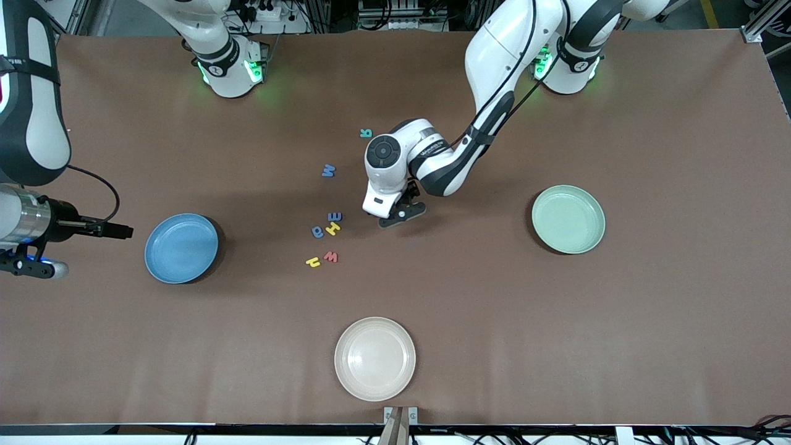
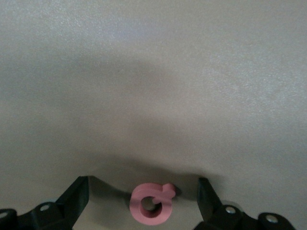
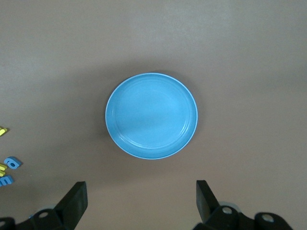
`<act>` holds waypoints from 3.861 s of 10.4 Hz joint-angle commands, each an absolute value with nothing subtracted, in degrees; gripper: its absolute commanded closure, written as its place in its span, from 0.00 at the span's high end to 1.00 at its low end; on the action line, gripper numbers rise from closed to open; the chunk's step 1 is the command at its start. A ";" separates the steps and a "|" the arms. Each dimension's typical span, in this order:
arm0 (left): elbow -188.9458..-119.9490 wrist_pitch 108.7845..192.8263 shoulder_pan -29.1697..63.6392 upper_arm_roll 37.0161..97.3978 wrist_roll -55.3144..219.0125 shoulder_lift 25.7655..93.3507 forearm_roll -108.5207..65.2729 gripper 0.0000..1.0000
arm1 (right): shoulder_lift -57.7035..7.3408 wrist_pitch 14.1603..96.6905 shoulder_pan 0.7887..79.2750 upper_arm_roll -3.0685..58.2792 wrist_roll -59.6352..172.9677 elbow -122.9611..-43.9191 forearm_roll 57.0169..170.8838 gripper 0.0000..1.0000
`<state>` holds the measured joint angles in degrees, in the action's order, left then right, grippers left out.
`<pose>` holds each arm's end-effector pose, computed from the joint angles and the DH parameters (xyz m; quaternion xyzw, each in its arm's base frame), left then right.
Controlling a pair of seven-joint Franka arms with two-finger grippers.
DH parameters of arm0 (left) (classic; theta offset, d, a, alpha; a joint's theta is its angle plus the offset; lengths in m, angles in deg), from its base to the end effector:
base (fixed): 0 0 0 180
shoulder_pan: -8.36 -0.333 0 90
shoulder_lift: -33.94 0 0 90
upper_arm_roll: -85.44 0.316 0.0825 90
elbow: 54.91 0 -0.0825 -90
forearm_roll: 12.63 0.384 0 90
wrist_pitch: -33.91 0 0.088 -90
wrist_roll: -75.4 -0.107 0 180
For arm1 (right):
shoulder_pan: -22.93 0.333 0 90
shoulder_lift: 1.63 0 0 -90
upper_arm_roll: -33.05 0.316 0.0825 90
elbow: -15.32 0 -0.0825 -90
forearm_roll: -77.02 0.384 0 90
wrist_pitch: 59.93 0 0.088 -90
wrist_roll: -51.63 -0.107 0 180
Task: Sort upper and lower case letters into plates
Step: 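Close the left gripper on the pink letter while the right gripper moves out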
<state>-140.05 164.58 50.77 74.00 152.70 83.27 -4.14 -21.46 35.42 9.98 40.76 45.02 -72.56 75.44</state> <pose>0.4386 -0.5561 0.1623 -0.9821 -0.1859 0.0292 0.0126 0.6345 -0.0710 0.4423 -0.9891 0.1014 0.1062 0.0083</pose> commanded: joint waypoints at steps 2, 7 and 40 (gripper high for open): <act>-139.99 165.13 51.69 74.55 155.20 83.51 -3.14 1.00 | -21.58 35.43 9.13 41.58 44.60 -72.22 75.52 1.00; -140.69 165.04 50.72 74.11 155.82 82.10 -3.14 1.00 | -21.58 35.34 9.31 41.58 44.60 -72.31 75.52 1.00; -145.09 162.51 45.47 73.41 148.72 75.26 -3.67 0.01 | -22.45 36.48 14.31 41.58 37.32 -72.48 74.73 1.00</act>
